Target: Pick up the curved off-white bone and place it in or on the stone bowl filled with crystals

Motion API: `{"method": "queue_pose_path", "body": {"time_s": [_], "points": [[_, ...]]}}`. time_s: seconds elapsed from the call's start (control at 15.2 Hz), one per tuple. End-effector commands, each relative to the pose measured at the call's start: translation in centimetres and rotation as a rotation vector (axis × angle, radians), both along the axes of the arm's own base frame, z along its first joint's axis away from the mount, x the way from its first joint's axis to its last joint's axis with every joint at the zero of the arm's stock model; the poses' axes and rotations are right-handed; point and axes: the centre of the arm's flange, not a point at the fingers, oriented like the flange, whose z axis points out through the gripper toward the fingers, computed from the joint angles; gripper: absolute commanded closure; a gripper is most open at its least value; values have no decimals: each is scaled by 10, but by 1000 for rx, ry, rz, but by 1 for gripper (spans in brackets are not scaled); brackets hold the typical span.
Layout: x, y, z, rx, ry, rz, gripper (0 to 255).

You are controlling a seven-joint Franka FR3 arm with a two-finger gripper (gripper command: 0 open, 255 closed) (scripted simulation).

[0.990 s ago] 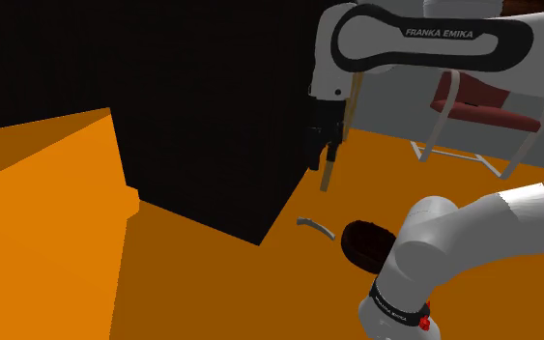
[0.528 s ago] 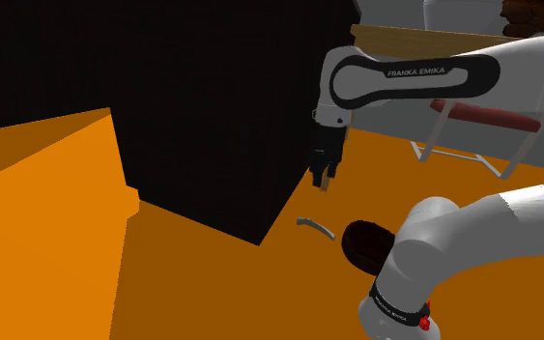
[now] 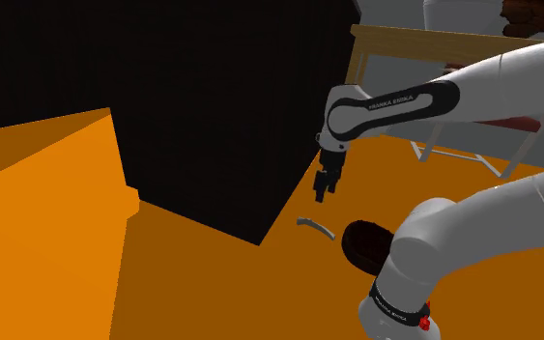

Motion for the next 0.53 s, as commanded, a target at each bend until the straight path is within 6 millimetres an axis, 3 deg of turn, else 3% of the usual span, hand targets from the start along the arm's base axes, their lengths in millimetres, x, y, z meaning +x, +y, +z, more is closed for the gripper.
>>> {"method": "queue_pose_path", "body": {"time_s": [0.0,0.46], "points": [[4,-14,-21,4,-10,5,0],[12,-67,-97,21,-33,19,0]]}}
